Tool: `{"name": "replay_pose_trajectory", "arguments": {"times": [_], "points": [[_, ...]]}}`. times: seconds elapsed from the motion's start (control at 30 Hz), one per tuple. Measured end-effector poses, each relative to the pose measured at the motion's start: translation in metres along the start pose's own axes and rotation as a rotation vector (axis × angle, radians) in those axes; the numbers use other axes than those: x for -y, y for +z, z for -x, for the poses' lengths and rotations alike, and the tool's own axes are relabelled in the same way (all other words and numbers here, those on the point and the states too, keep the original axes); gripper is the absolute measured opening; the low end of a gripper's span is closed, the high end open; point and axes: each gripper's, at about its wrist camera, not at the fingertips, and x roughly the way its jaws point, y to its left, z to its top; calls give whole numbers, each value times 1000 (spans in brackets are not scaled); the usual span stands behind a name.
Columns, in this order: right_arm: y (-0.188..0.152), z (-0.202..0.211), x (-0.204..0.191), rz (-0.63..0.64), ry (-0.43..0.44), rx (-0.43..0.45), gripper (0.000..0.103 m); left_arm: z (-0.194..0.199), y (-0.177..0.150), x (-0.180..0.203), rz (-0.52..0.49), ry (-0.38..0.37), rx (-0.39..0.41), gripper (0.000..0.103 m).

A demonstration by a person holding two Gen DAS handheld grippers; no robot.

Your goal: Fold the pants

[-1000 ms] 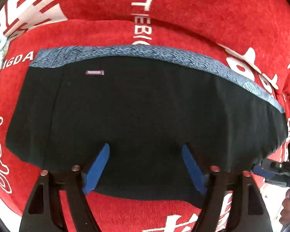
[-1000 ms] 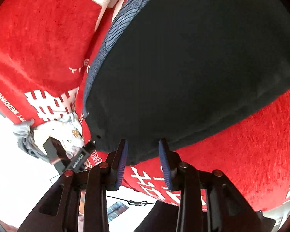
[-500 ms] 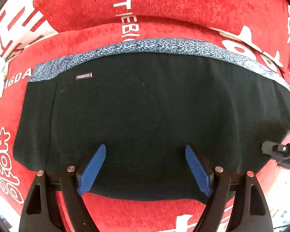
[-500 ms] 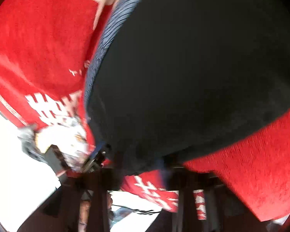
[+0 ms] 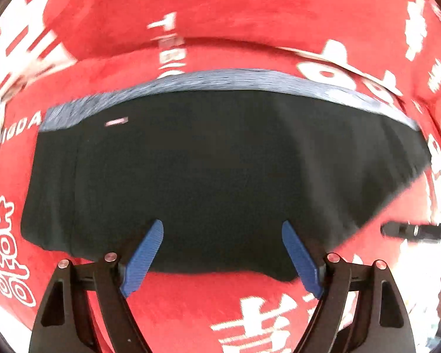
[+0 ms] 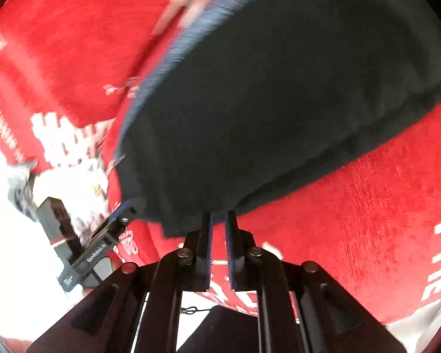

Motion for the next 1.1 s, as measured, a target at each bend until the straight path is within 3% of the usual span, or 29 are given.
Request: {"name": "replay_pose_trajectory", "arguments": {"times": [0.07, 0.13, 0.27, 0.33, 0.43, 0.5, 0.6, 0.67, 0.7, 0.8, 0.93, 1.03, 1.1], "points": [[1, 4, -19, 83, -6, 8, 11, -3, -4, 12, -41, -7, -17, 84], [11, -5, -38, 175, -59, 17, 11, -19, -7, 25, -80, 32, -68, 84], [23, -43, -30, 170, -177, -41, 7, -32, -19, 31, -123, 63, -70, 84], [14, -43, -17, 134, -129, -4, 7, -32, -28, 32, -150, 69, -78, 84], [1, -39, -5, 91, -117, -31, 8, -39, -43, 36, -228, 143, -134, 83], [-6, -33, -5, 107, -160, -45, 12, -29, -43, 28, -168, 94, -139, 82], [-4, -6, 2, 117, -146, 11, 19, -7, -31, 20, -74, 40, -83, 82], [5, 18, 14, 79, -135, 71, 50, 4, -14, 16, -6, 7, -41, 82], [8, 29, 21, 55, -129, 100, 53, 5, -6, 15, 15, -7, -30, 82], [24, 47, 43, -46, -100, 160, 53, -8, 17, 21, 75, -10, -7, 82], [32, 46, 79, -253, -43, 164, 49, -42, 20, 32, 122, -3, -67, 82], [26, 41, 93, -341, 40, 177, 48, -46, 15, 47, 30, 58, -50, 88], [26, 48, 93, -317, 65, 218, 48, -45, 12, 48, 9, 62, -47, 88]]}}
